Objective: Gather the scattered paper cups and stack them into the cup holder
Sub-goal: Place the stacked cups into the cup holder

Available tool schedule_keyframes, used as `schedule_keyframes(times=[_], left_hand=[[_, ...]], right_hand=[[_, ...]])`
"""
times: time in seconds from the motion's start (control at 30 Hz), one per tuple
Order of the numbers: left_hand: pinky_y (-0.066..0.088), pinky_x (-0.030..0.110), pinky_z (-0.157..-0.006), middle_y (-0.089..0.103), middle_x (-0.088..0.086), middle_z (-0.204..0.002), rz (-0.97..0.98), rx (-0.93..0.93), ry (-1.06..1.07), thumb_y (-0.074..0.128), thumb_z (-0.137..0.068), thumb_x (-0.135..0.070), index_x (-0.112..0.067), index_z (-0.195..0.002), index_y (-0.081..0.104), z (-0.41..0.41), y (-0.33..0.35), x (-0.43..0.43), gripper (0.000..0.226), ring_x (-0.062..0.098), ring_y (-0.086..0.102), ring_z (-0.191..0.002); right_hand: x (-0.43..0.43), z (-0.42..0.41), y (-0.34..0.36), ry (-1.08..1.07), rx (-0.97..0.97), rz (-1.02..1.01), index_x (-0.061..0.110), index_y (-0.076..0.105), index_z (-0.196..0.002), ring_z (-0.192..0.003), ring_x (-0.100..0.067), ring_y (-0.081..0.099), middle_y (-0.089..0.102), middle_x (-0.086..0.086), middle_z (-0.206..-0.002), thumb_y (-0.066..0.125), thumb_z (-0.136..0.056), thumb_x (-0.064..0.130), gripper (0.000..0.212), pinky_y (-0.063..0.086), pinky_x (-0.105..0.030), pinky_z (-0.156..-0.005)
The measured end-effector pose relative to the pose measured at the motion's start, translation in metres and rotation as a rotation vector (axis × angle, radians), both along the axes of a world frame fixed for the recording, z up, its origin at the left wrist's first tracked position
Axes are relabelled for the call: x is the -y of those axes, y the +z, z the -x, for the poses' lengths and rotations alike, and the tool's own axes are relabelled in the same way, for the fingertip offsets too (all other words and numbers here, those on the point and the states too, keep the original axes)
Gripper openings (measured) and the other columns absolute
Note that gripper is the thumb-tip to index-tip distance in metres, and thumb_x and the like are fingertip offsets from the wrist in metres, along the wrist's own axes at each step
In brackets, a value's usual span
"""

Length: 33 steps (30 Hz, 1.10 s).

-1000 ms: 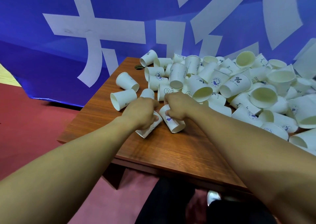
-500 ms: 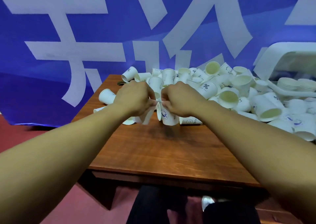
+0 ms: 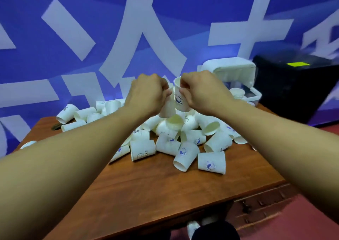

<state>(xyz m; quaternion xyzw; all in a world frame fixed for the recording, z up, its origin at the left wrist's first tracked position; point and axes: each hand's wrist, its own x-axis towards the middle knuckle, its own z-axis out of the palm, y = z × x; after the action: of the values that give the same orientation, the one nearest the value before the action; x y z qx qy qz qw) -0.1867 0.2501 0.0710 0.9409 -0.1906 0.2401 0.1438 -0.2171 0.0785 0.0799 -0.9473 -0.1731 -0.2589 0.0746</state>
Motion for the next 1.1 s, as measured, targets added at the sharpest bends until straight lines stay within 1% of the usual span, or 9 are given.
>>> schedule_keyframes(times=[0.07, 0.2, 0.27, 0.37, 0.5, 0.57, 0.63, 0.73, 1.1], left_hand=[[0.036, 0.034, -0.066, 0.070, 0.006, -0.095, 0.034, 0.014, -0.006, 0.055, -0.094, -0.041, -0.029, -0.097, 0.071, -0.014, 0.006, 0.031, 0.020, 0.034, 0.057, -0.093], [0.038, 0.032, -0.060, 0.067, 0.011, -0.083, 0.091, -0.012, -0.049, 0.051, -0.079, -0.016, -0.021, -0.088, 0.074, -0.039, 0.018, 0.095, 0.025, 0.038, 0.056, -0.083], [0.035, 0.031, -0.055, 0.065, 0.011, -0.078, 0.108, -0.020, -0.067, 0.050, -0.075, -0.012, -0.020, -0.084, 0.073, -0.055, 0.017, 0.124, 0.025, 0.038, 0.056, -0.080], [0.030, 0.029, -0.054, 0.062, 0.007, -0.078, 0.151, -0.047, -0.077, 0.052, -0.078, -0.016, -0.025, -0.082, 0.072, -0.083, 0.005, 0.162, 0.022, 0.037, 0.055, -0.079], [0.039, 0.031, -0.063, 0.069, 0.004, -0.092, 0.182, -0.054, -0.086, 0.054, -0.085, -0.022, -0.034, -0.100, 0.074, -0.117, -0.015, 0.199, 0.028, 0.033, 0.059, -0.090], [0.044, 0.031, -0.068, 0.071, 0.001, -0.101, 0.207, -0.071, -0.089, 0.055, -0.086, -0.022, -0.035, -0.104, 0.074, -0.136, -0.029, 0.212, 0.029, 0.030, 0.061, -0.095], [0.043, 0.030, -0.068, 0.070, -0.003, -0.106, 0.222, -0.074, -0.095, 0.057, -0.087, -0.024, -0.035, -0.103, 0.074, -0.153, -0.044, 0.223, 0.027, 0.028, 0.061, -0.096], [0.039, 0.029, -0.067, 0.071, -0.005, -0.106, 0.249, -0.084, -0.096, 0.060, -0.087, -0.029, -0.036, -0.103, 0.075, -0.176, -0.064, 0.235, 0.023, 0.025, 0.061, -0.096], [0.038, 0.029, -0.068, 0.070, -0.003, -0.110, 0.207, -0.009, -0.134, 0.060, -0.093, -0.038, -0.036, -0.109, 0.073, -0.223, -0.100, 0.267, 0.021, 0.020, 0.059, -0.099]], right_hand=[[0.028, -0.006, 0.007, -0.062, 0.045, -0.023, 0.013, 0.056, -0.088, -0.083, -0.035, 0.056, 0.064, -0.008, -0.088, 0.051, -0.093, 0.026, 0.015, 0.046, -0.041, -0.070], [0.085, -0.024, 0.016, -0.226, 0.105, -0.041, 0.010, 0.058, -0.092, -0.085, -0.035, 0.055, 0.064, -0.009, -0.091, 0.052, -0.094, 0.026, 0.017, 0.044, -0.042, -0.074], [0.113, -0.035, 0.016, -0.284, 0.142, -0.056, 0.009, 0.060, -0.092, -0.083, -0.036, 0.056, 0.066, -0.010, -0.090, 0.053, -0.094, 0.026, 0.018, 0.046, -0.042, -0.073], [0.151, -0.054, 0.009, -0.378, 0.182, -0.056, 0.014, 0.063, -0.092, -0.079, -0.038, 0.058, 0.068, -0.010, -0.088, 0.056, -0.091, 0.030, 0.017, 0.048, -0.041, -0.070], [0.191, -0.085, -0.010, -0.459, 0.175, -0.051, 0.020, 0.067, -0.097, -0.076, -0.036, 0.062, 0.071, -0.010, -0.091, 0.058, -0.090, 0.037, 0.020, 0.052, -0.039, -0.066], [0.208, -0.101, -0.023, -0.503, 0.185, -0.038, 0.021, 0.069, -0.100, -0.077, -0.036, 0.062, 0.071, -0.011, -0.092, 0.058, -0.091, 0.037, 0.022, 0.047, -0.033, -0.062], [0.222, -0.118, -0.036, -0.551, 0.190, -0.022, 0.021, 0.070, -0.101, -0.079, -0.036, 0.062, 0.071, -0.013, -0.091, 0.057, -0.092, 0.038, 0.023, 0.043, -0.033, -0.061], [0.238, -0.141, -0.054, -0.587, 0.168, -0.011, 0.021, 0.069, -0.104, -0.079, -0.033, 0.063, 0.070, -0.012, -0.092, 0.056, -0.093, 0.041, 0.027, 0.051, -0.037, -0.064], [0.258, -0.190, -0.090, -0.588, 0.083, -0.018, 0.018, 0.070, -0.110, -0.085, -0.031, 0.068, 0.072, -0.012, -0.101, 0.055, -0.096, 0.037, 0.027, 0.058, -0.040, -0.074]])
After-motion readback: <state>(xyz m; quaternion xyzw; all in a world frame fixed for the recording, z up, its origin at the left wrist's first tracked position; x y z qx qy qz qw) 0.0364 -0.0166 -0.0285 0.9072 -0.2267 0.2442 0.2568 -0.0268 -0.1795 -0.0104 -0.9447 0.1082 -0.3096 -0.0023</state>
